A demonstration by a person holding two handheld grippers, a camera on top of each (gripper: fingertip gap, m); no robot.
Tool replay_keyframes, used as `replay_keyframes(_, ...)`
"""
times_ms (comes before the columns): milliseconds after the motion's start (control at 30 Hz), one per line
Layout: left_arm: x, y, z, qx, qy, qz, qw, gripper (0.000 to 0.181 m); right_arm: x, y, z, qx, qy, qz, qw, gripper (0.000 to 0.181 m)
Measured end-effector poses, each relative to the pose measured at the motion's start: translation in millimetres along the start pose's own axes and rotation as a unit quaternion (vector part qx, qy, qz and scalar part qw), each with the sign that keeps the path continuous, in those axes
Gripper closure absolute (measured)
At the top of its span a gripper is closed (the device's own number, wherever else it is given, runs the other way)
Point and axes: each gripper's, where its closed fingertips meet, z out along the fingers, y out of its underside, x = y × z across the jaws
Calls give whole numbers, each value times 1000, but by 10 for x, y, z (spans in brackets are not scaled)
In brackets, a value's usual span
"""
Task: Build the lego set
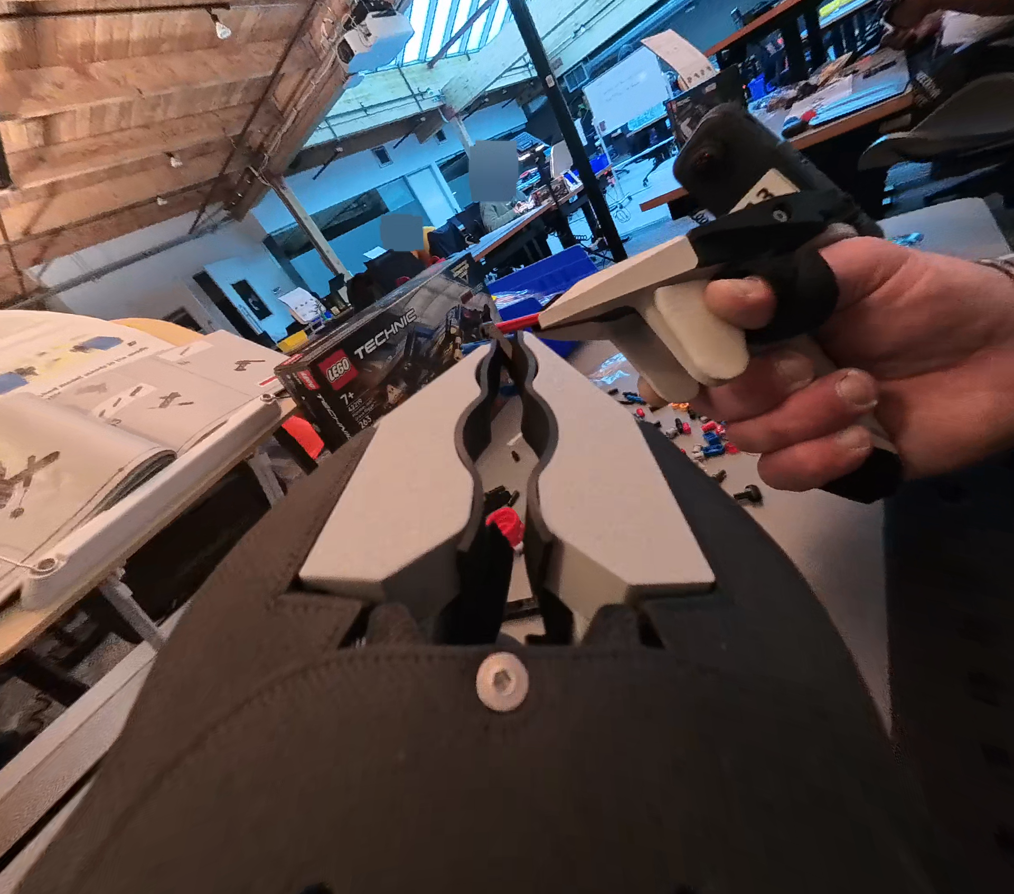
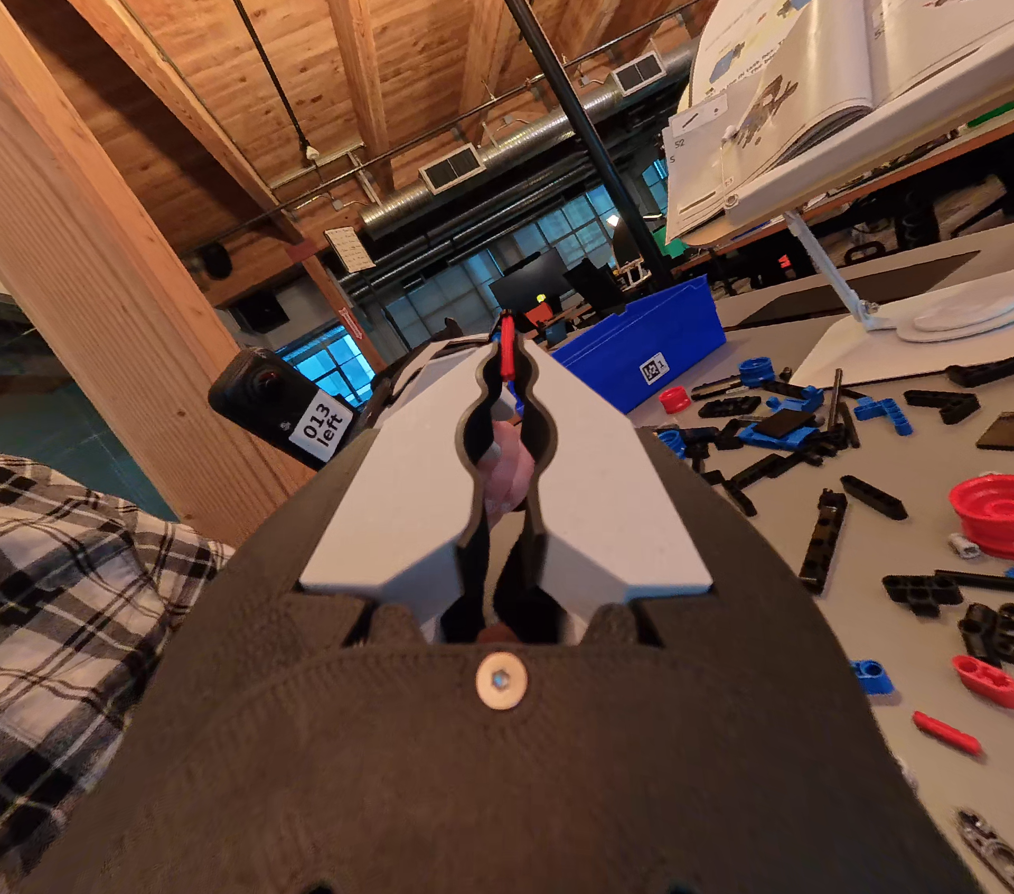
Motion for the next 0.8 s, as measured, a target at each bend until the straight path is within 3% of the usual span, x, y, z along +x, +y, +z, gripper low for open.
replay_keyframes(167, 1, 1, 15, 5, 8, -40, 999, 178, 14, -19, -14, 7, 12, -22, 1000, 181)
replay_keyframes(267, 26, 20, 34, 2, 16, -54, 998, 167, -4, -31, -10, 10, 12, -30, 999, 181)
replay_keyframes(367, 18, 22, 35, 1, 13, -56, 998, 181, -10, -9, 3, 5, 12, -35, 999, 181)
replay_keyframes(533, 15, 129, 26, -22, 24, -61, 998, 181, 61, -31, -46, -2, 33, -49, 998, 181)
replay_keyframes(667, -1, 391, 9, -95, 57, -54, 992, 181, 244, -146, -259, -13, 70, -65, 995, 181)
replay_keyframes(800, -48, 812, -188, -230, 111, -44, 966, 159, 380, -170, -422, -30, 99, -81, 991, 181)
